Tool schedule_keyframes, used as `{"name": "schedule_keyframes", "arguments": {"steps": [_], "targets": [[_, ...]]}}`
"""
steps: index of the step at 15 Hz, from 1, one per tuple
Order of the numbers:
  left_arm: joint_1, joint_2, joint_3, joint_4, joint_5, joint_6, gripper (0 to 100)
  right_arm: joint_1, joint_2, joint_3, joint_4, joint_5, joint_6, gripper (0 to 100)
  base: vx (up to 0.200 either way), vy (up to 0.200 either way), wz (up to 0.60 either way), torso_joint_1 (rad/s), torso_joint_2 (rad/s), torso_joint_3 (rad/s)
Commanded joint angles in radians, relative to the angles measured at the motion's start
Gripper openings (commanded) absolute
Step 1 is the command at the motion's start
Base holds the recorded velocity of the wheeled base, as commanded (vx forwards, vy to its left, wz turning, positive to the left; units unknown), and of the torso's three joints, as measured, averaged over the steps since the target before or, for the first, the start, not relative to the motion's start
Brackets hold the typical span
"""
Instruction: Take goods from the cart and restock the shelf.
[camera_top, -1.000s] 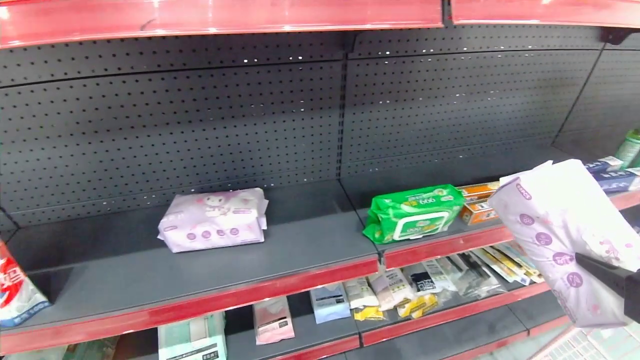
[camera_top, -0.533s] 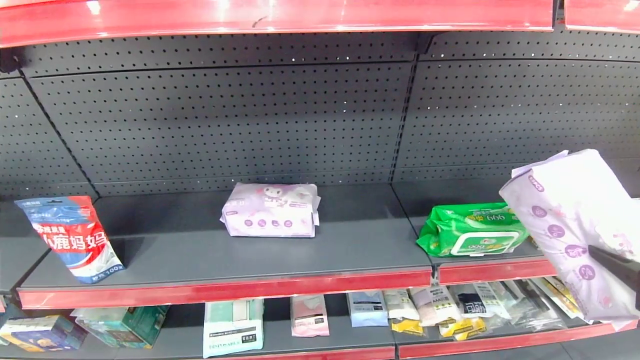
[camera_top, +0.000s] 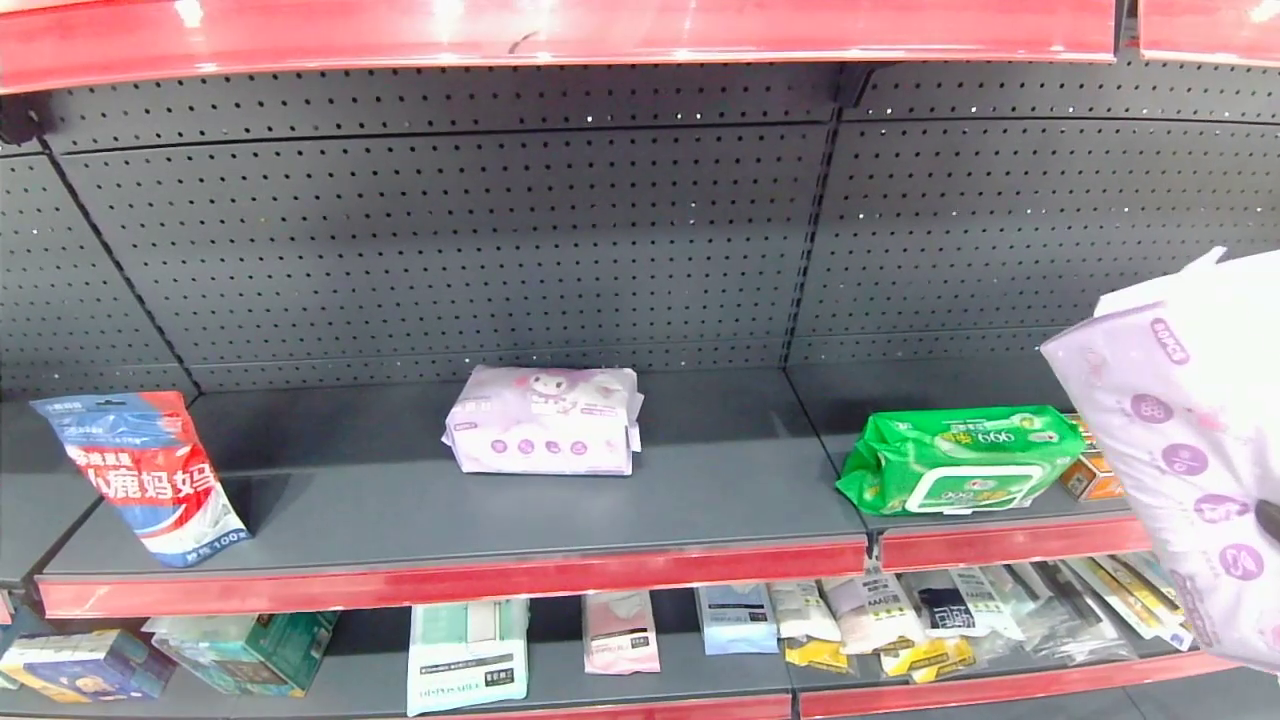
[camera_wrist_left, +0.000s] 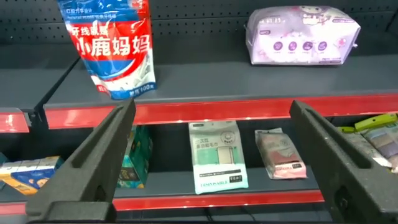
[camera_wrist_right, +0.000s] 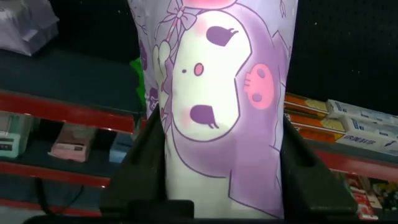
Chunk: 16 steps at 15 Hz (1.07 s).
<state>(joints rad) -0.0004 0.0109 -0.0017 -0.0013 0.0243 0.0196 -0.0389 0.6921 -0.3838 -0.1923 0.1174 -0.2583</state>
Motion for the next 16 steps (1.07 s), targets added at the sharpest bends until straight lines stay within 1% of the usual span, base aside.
{"name": "schedule_keyframes", "arguments": {"steps": [1, 2, 3, 5, 6, 7, 8, 9, 10, 11, 12, 13, 15, 16], "targets": [[-0.001, 0.003, 0.0, -0.002, -0.004, 0.01, 100, 0.001, -0.194, 0.069, 0.001, 0.008, 0.062, 0, 0.0, 0.0, 0.0, 0.0, 0.0, 0.0], [-0.001, 0.006, 0.0, -0.002, -0.032, 0.03, 100, -0.002, -0.255, 0.092, 0.002, 0.004, 0.085, 0, 0.0, 0.0, 0.0, 0.0, 0.0, 0.0], [-0.003, 0.018, -0.001, 0.0, -0.043, 0.034, 100, -0.004, -0.307, 0.106, 0.004, -0.007, 0.085, 0, 0.0, 0.0, 0.0, 0.0, 0.0, 0.0], [-0.016, 0.046, -0.001, 0.0, -0.043, 0.034, 100, -0.01, -0.382, 0.129, 0.034, -0.076, 0.091, 0, 0.0, 0.0, 0.0, 0.0, 0.0, 0.0], [-0.016, 0.047, -0.001, 0.0, -0.043, 0.034, 100, -0.009, -0.391, 0.132, 0.044, -0.079, 0.094, 0, 0.0, 0.0, 0.0, 0.0, 0.0, 0.0], [-0.023, 0.07, -0.055, 0.007, -0.053, 0.033, 100, 0.001, -0.401, 0.134, 0.068, -0.085, 0.097, 0, 0.0, 0.0, 0.0, 0.0, 0.0, 0.0], [-0.021, 0.251, -0.196, 0.014, -0.053, -0.003, 100, -0.001, -0.402, 0.137, 0.07, -0.087, 0.096, 0, 0.0, 0.0, 0.0, 0.0, 0.0, 0.0], [-0.023, 0.368, -0.265, -0.003, -0.053, -0.087, 100, -0.006, -0.402, 0.141, 0.07, -0.087, 0.096, 0, 0.0, 0.0, 0.0, 0.0, 0.0, 0.0], [-0.023, 0.422, -0.281, -0.019, -0.053, -0.101, 100, -0.006, -0.407, 0.148, 0.07, -0.087, 0.097, 0, 0.0, 0.0, 0.0, 0.0, 0.0, 0.0], [-0.015, 0.523, -0.276, -0.043, -0.037, -0.055, 100, -0.007, -0.413, 0.151, 0.07, -0.088, 0.097, 0, 0.0, 0.0, 0.0, 0.0, 0.0, 0.0], [-0.012, 0.617, -0.282, -0.055, -0.03, -0.026, 100, -0.01, -0.419, 0.152, 0.071, -0.09, 0.097, 0, 0.0, 0.0, 0.0, 0.0, 0.0, 0.0], [-0.012, 0.664, -0.285, -0.069, -0.029, -0.007, 100, -0.01, -0.421, 0.151, 0.071, -0.091, 0.096, 0, 0.0, 0.0, 0.0, 0.0, 0.0, 0.0], [-0.009, 0.867, -0.29, -0.187, -0.04, 0.123, 100, -0.009, -0.414, 0.149, 0.071, -0.093, 0.096, 0, 0.0, 0.0, 0.0, 0.0, 0.0, 0.0], [-0.006, 0.919, -0.3, -0.218, -0.047, 0.145, 100, -0.009, -0.414, 0.151, 0.071, -0.091, 0.094, 0, 0.0, 0.0, 0.0, 0.0, 0.0, 0.0]]}}
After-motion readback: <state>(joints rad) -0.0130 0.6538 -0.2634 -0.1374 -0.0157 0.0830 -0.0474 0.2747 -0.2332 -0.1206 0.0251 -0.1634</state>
